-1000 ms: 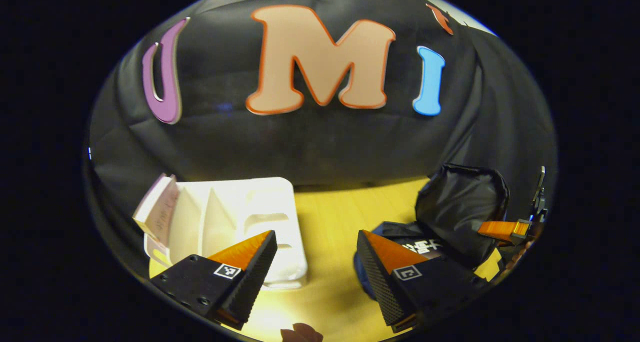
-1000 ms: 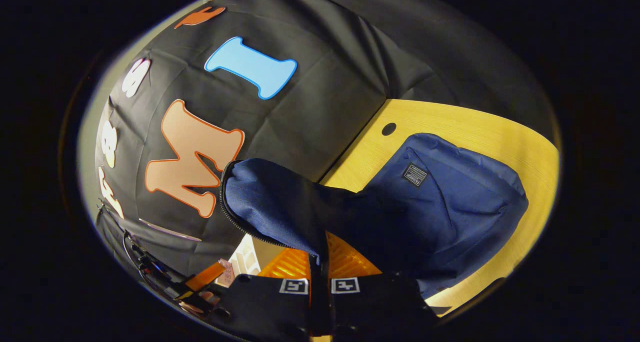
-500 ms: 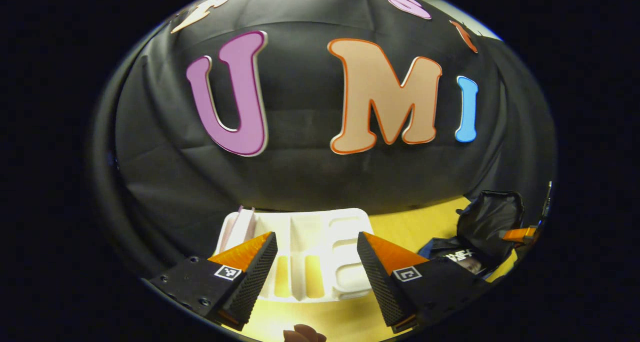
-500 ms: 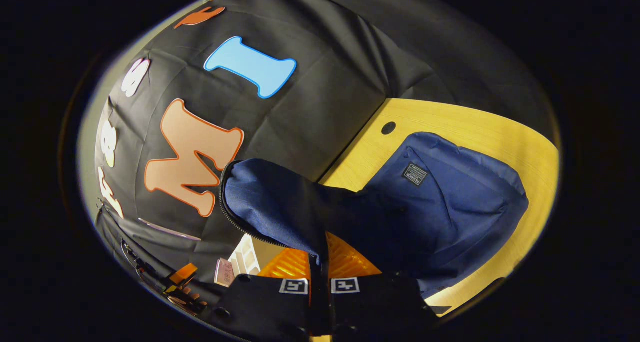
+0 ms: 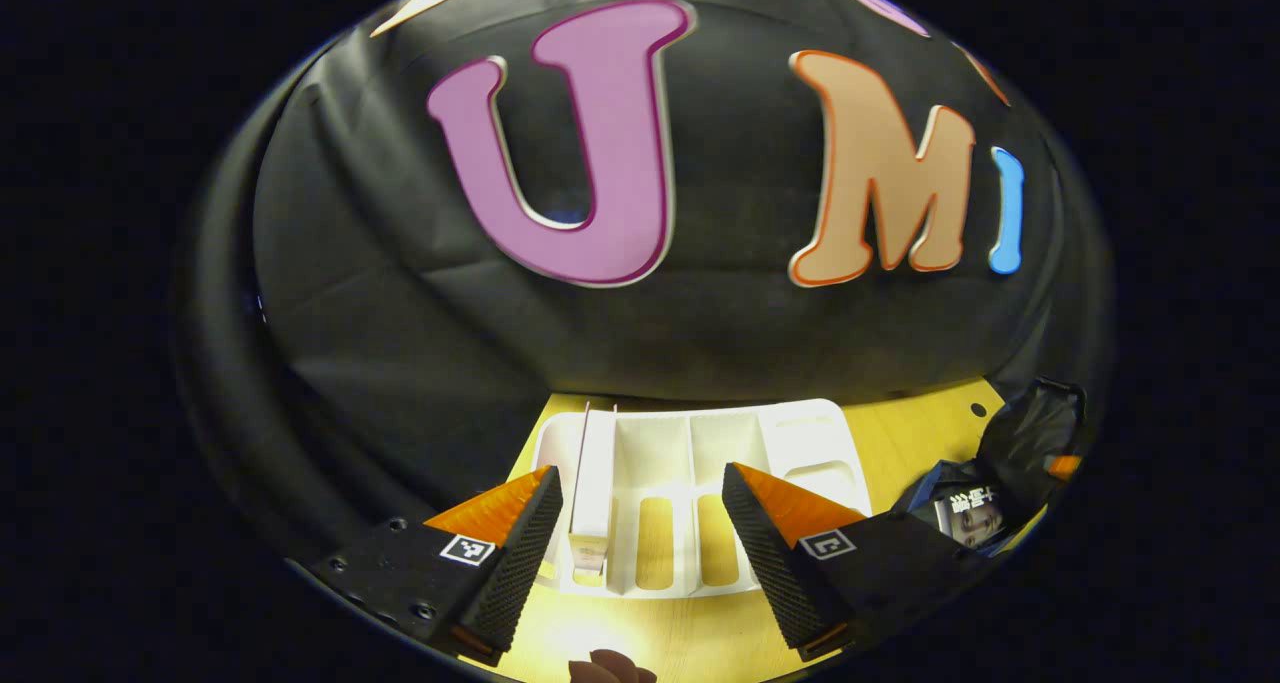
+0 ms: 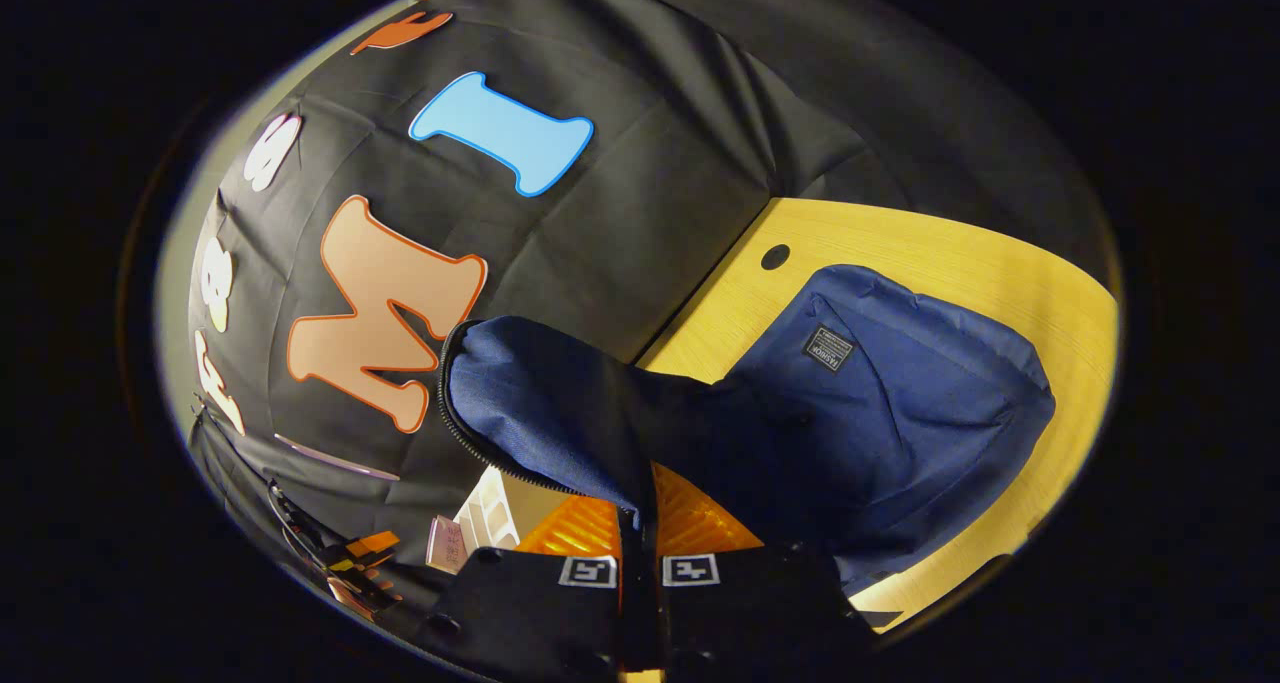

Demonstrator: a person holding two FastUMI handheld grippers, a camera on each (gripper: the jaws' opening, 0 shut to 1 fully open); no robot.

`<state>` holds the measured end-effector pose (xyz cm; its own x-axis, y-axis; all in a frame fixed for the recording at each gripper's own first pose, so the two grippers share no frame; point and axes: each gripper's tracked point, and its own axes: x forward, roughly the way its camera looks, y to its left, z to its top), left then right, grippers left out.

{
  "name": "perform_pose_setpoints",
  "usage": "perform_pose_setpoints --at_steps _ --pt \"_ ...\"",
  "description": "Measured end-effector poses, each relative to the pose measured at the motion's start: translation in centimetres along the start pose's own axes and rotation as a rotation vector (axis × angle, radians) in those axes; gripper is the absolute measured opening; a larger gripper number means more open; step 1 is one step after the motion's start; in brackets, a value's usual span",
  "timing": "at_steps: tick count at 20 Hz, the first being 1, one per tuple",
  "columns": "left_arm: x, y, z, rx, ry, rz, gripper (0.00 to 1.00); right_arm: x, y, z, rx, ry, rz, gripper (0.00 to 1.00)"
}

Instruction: Open the schoolbag, grab two books from the bookshelf and put them into the schoolbag.

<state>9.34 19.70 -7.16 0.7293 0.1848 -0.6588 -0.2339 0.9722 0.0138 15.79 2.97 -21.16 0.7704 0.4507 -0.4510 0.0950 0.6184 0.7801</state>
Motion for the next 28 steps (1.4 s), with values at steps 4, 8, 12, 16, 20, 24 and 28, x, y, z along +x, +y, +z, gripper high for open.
perform_pose_setpoints --at_steps 4,8,12,16,20,24,28 --pt "3.5 1.8 -2.5 -0.035 0.154 0.009 0.93 -0.2 -0.1 0.2 -0.001 -0.004 -0.002 0.03" --pt "5.8 4.0 -3.7 0.015 0.233 0.056 0.93 -0.2 -0.1 0.3 0.002 -0.009 -0.006 0.03" --pt "7.5 4.1 -5.4 0.01 0.3 0.064 0.93 -0.4 -0.2 0.4 -0.002 -0.016 -0.006 0.03" --pt "8.5 5.1 -6.4 0.02 0.339 0.081 0.92 -0.5 -0.3 0.6 0.006 -0.021 -0.008 0.03" --pt "8.9 5.3 -7.0 0.008 0.375 0.096 0.93 -0.5 -0.4 0.6 0.003 -0.023 -0.008 0.03" --pt "9.2 5.4 -7.2 -0.014 0.395 0.089 0.92 -0.6 -0.6 0.5 0.012 -0.021 -0.009 0.03" --pt "9.5 6.4 -8.3 -0.003 0.444 0.103 0.84 -0.6 -0.7 0.6 0.011 -0.024 -0.011 0.03"
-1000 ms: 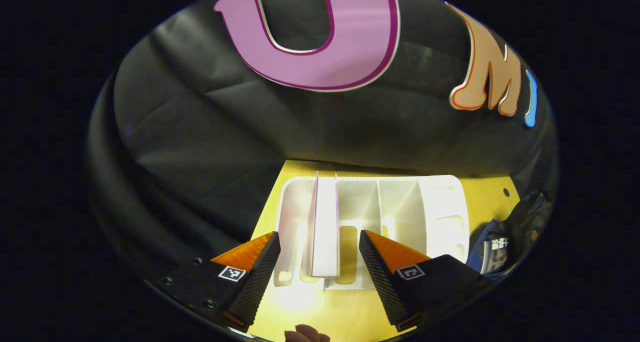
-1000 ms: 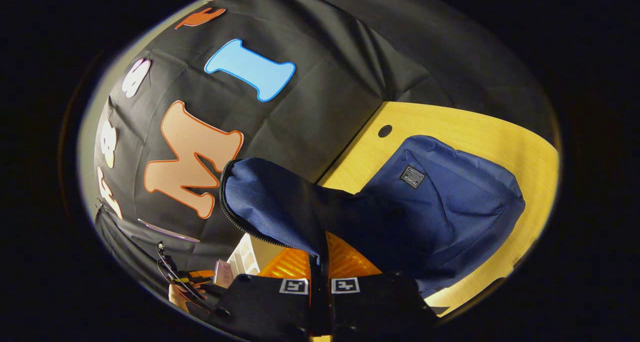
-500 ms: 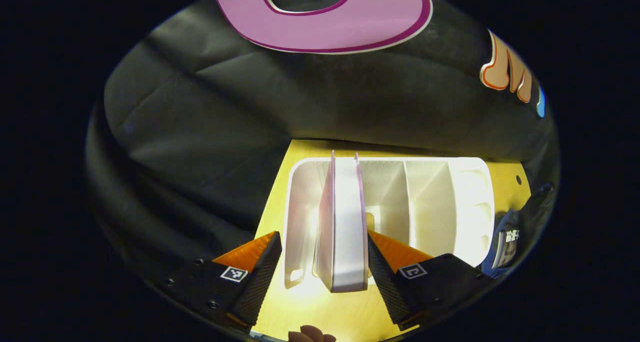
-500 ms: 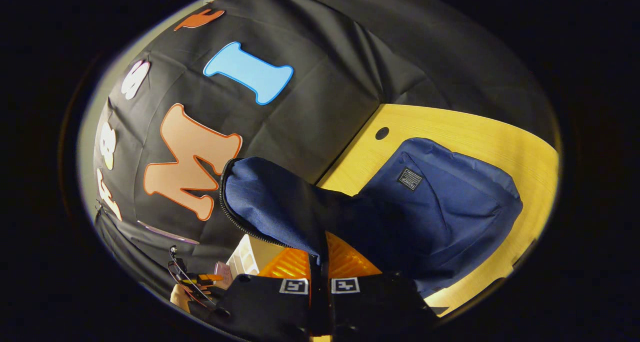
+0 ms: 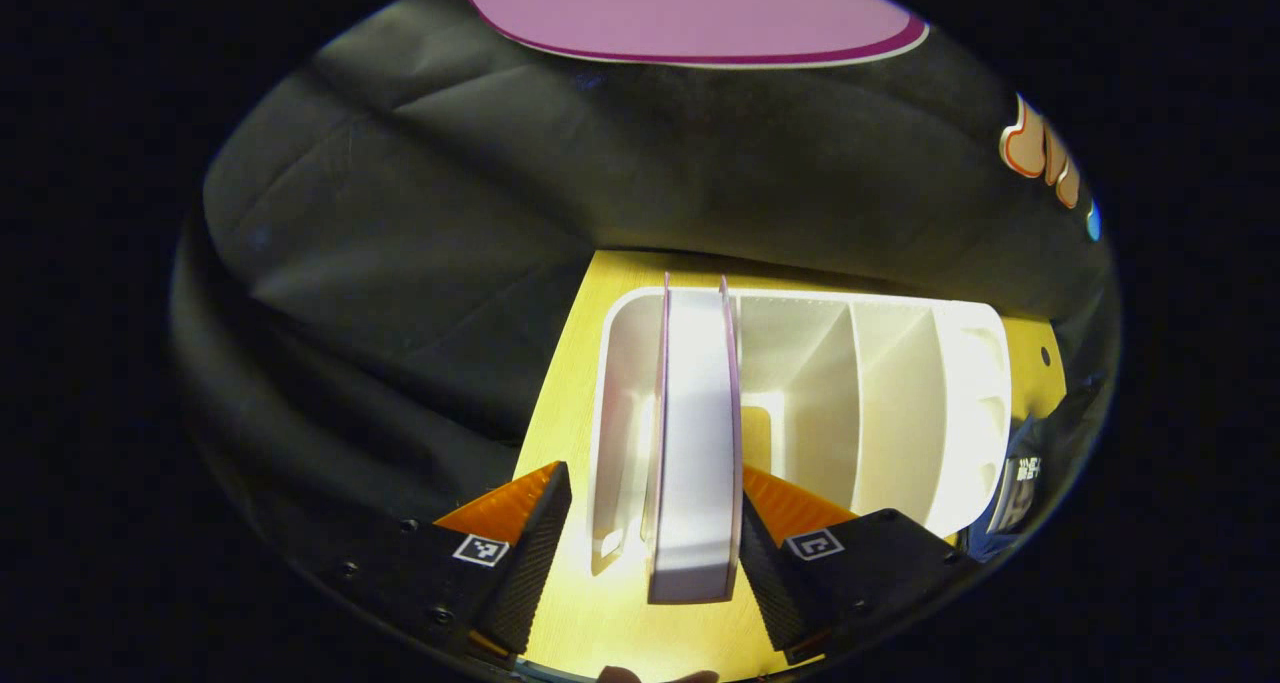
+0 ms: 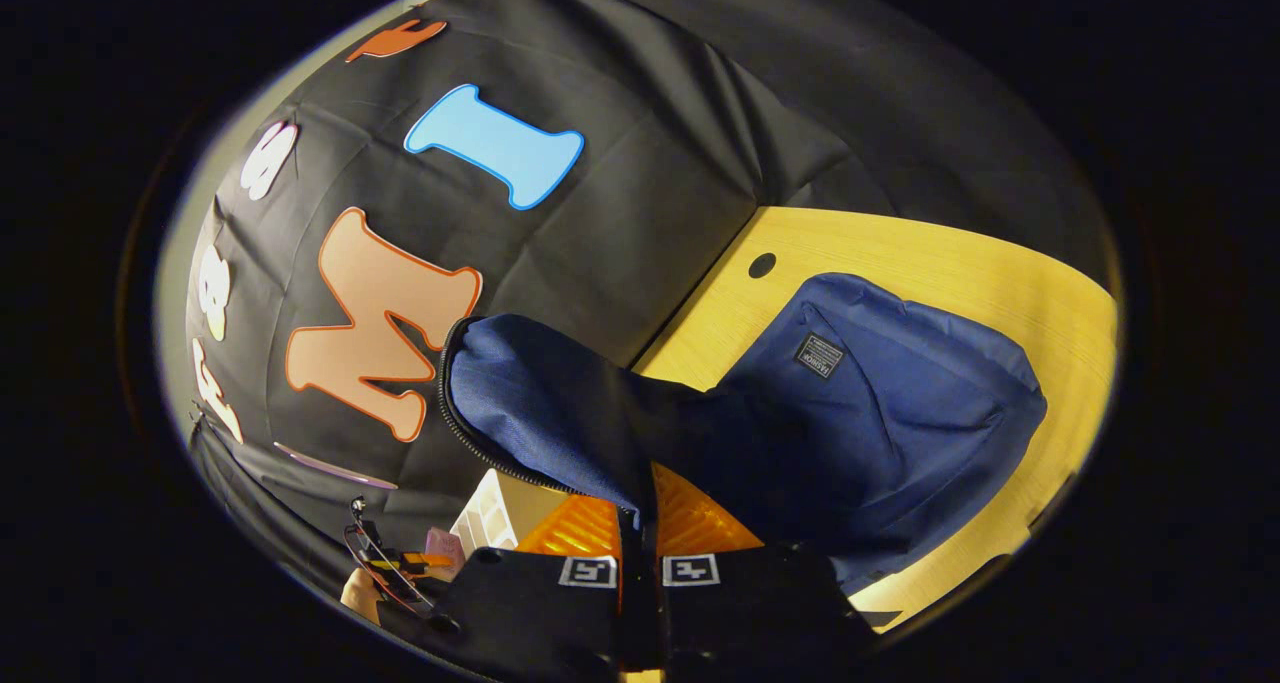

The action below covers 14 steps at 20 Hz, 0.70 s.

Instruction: Open the schoolbag, grab two books from the bookshelf and put them into the schoolbag.

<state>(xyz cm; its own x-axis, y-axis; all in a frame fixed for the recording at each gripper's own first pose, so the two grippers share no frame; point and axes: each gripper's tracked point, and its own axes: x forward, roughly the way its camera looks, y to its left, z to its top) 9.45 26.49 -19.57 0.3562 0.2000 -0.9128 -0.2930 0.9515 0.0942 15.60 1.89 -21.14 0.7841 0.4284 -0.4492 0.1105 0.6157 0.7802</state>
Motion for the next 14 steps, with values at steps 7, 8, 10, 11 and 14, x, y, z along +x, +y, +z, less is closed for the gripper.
perform_pose_setpoints --at_steps 7,8,10,11,14 --pt "0.0 0.5 0.0 -0.003 0.059 -0.02 0.49 -0.1 -0.1 0.2 0.0 -0.003 -0.004 0.03" --pt "0.0 0.1 -0.2 -0.005 0.061 -0.041 0.48 -0.1 -0.1 0.2 0.003 -0.004 -0.004 0.03" --pt "0.2 -0.3 -0.4 -0.007 0.066 -0.043 0.38 -0.1 -0.1 0.2 0.004 -0.005 -0.004 0.03" --pt "0.2 -0.3 -0.2 -0.006 0.061 -0.044 0.37 -0.1 -0.2 0.2 0.003 -0.005 -0.004 0.03" --pt "0.2 -0.3 -0.3 -0.004 0.058 -0.053 0.36 -0.1 -0.2 0.4 0.008 -0.01 -0.004 0.03"
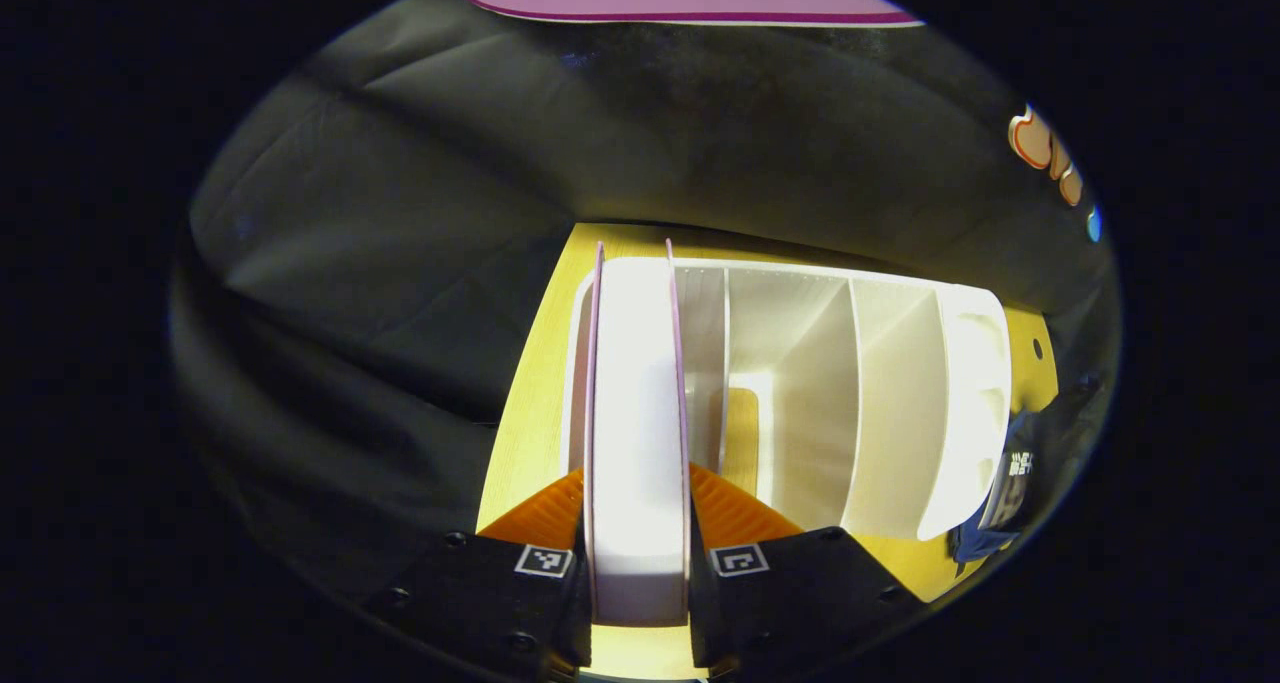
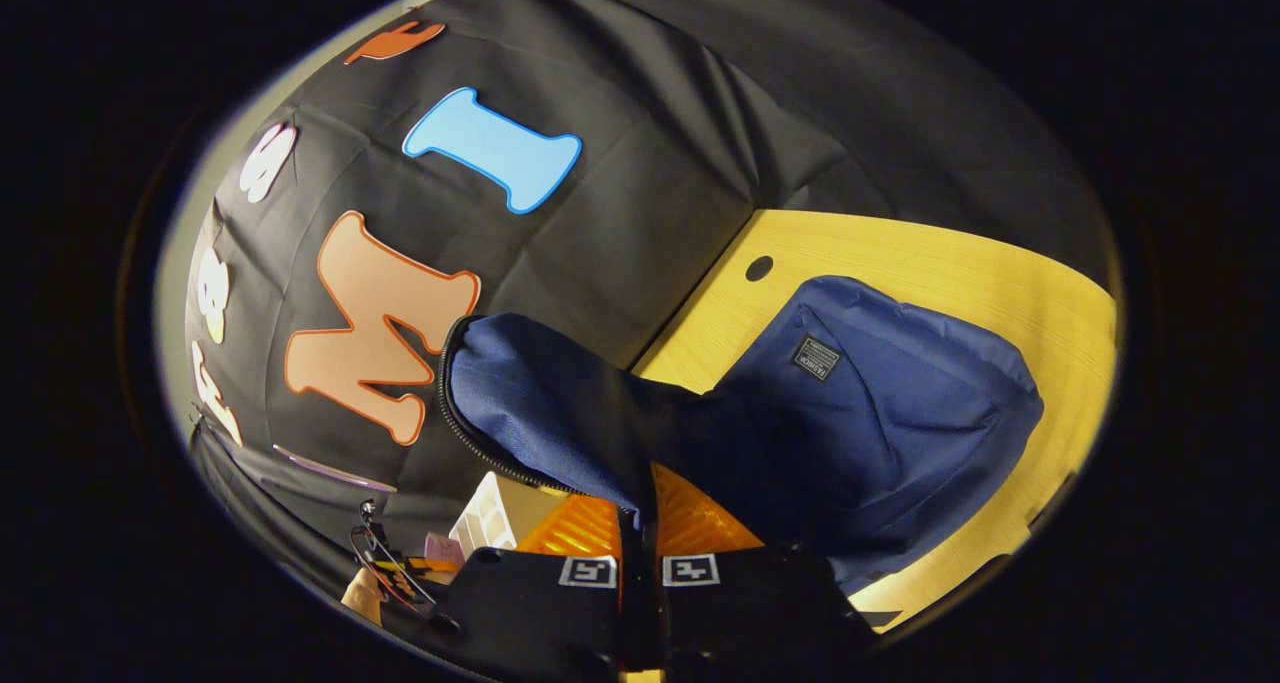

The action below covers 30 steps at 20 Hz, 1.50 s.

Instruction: Open the schoolbag, grab two books from the bookshelf and put them into the schoolbag.

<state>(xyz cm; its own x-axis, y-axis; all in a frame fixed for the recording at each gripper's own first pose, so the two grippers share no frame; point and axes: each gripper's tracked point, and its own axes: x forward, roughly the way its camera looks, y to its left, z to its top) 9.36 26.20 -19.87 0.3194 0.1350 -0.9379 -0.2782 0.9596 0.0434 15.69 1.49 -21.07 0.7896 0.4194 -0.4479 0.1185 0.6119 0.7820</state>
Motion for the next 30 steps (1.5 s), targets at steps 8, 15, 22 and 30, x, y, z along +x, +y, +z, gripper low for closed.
perform_pose_setpoints --at_steps 8,15,22,30 --pt "-1.5 0.8 0.6 -0.03 -0.048 -0.018 0.34 0.0 -0.1 -0.1 -0.004 0.004 -0.005 0.03" --pt "-3.5 1.0 0.9 -0.132 -0.088 -0.1 0.33 0.1 -0.1 -0.3 -0.006 0.014 -0.011 0.03" --pt "-3.6 0.8 1.3 -0.157 -0.125 -0.149 0.32 0.0 -0.1 -0.3 -0.013 0.016 -0.012 0.03" --pt "-4.9 0.1 3.1 -0.329 -0.186 -0.275 0.33 0.1 -0.1 -0.3 -0.012 0.016 -0.01 0.03"
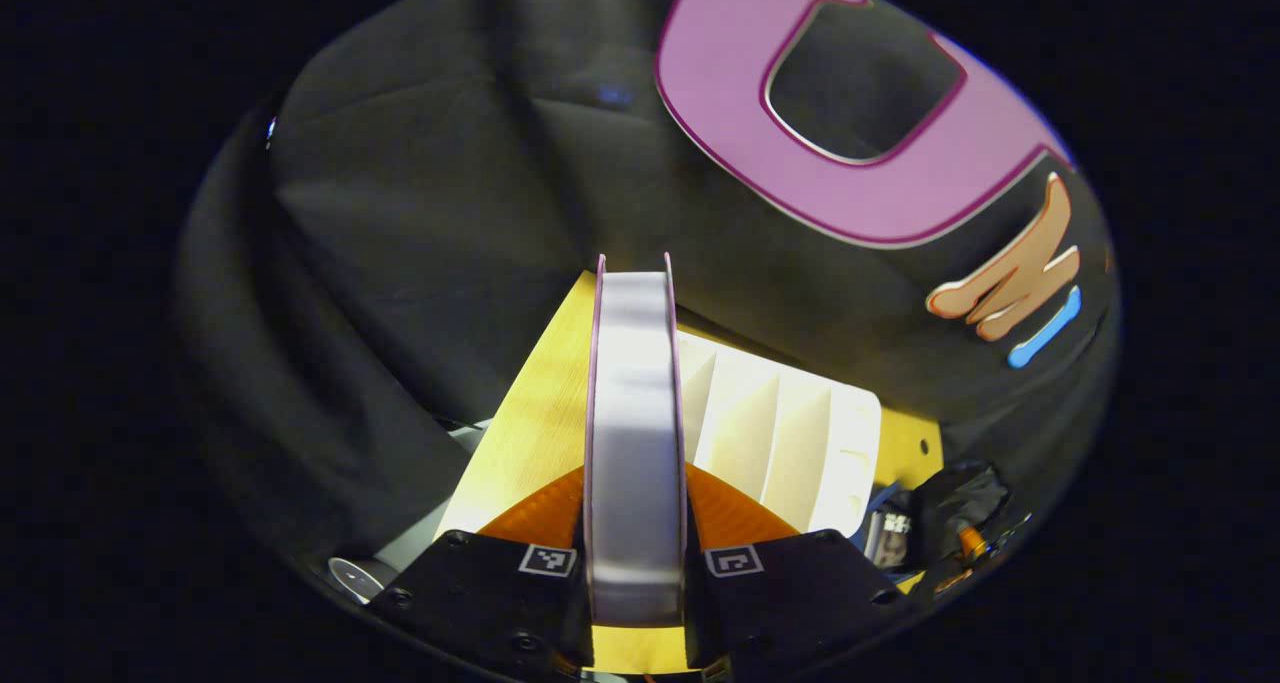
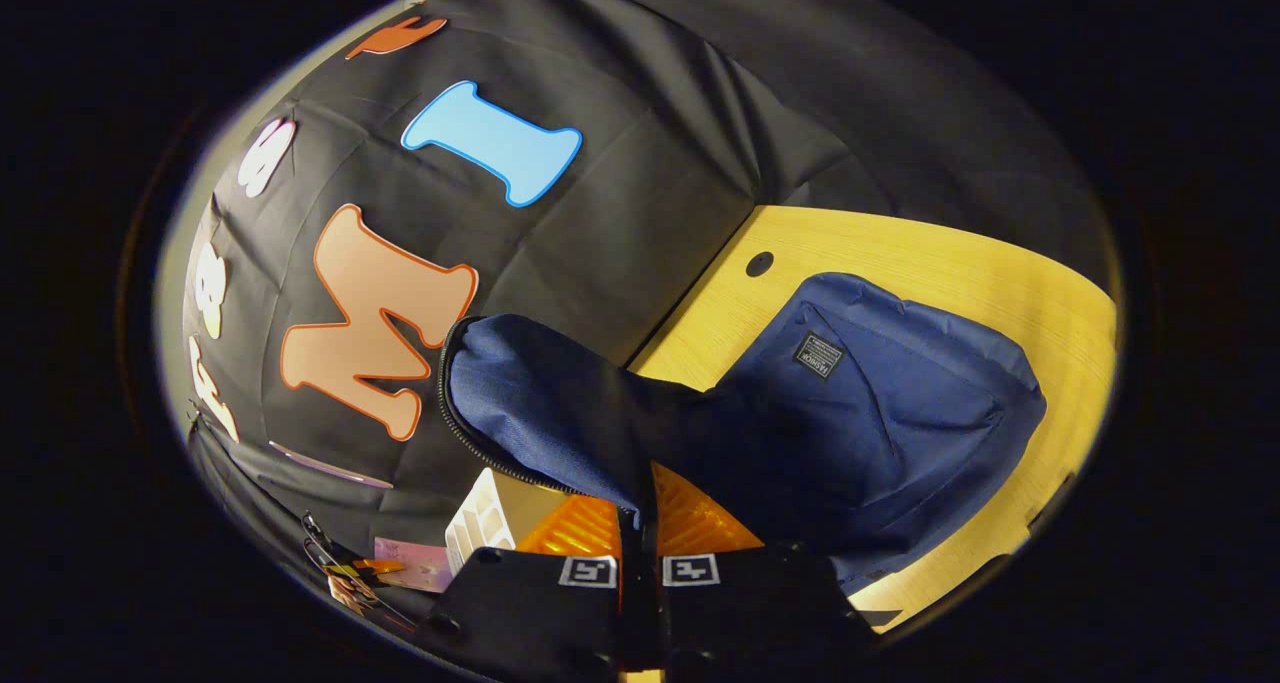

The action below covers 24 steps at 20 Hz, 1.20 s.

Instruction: Open the schoolbag, grab two books from the bookshelf and put them into the schoolbag.

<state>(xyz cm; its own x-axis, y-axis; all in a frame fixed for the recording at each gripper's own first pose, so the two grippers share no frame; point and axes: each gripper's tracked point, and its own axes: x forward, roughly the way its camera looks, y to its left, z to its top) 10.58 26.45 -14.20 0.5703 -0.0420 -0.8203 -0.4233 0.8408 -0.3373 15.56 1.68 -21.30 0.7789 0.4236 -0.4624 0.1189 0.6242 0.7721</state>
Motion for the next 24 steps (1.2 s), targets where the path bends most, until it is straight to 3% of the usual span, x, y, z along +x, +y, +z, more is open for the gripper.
perform_pose_setpoints --at_steps 10,16,24 --pt "-4.3 -3.2 1.2 -0.25 -0.055 -0.252 0.32 0.0 0.0 0.0 0.001 -0.002 -0.005 0.03" --pt "-5.8 -8.2 0.6 -0.314 -0.047 -0.443 0.32 0.0 0.0 0.1 -0.001 -0.008 -0.002 0.03" --pt "-4.6 -14.6 -4.3 -0.335 0.053 -0.583 0.32 -0.2 0.1 -0.1 -0.002 -0.011 0.006 0.03"
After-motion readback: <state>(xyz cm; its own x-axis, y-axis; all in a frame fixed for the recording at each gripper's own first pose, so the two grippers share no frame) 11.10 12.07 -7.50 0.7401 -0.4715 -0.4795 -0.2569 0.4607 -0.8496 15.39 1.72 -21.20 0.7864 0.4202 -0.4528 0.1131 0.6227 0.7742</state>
